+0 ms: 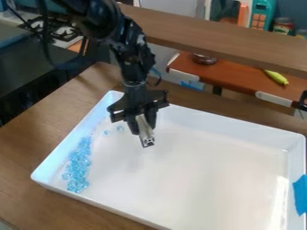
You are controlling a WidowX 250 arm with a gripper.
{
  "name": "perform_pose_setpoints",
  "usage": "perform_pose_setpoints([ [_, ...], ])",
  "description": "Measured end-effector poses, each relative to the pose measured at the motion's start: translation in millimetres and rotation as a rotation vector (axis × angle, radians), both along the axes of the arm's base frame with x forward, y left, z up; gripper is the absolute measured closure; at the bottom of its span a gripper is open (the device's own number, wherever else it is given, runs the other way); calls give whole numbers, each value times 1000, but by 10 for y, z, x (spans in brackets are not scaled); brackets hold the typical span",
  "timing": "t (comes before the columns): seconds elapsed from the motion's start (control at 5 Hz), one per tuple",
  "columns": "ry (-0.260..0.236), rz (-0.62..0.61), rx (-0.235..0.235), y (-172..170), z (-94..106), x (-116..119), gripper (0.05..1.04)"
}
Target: Sweep into pile
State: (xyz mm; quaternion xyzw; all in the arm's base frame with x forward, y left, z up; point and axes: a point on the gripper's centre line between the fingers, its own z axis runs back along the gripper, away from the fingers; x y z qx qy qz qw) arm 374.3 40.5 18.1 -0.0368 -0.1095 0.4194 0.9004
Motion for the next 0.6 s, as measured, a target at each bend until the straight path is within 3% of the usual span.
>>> perform_pose_setpoints([
  [0.4, 66, 33, 2, -47, -215, 178, 702],
  [0.6, 98, 47, 7, -34, -317, 147, 701],
])
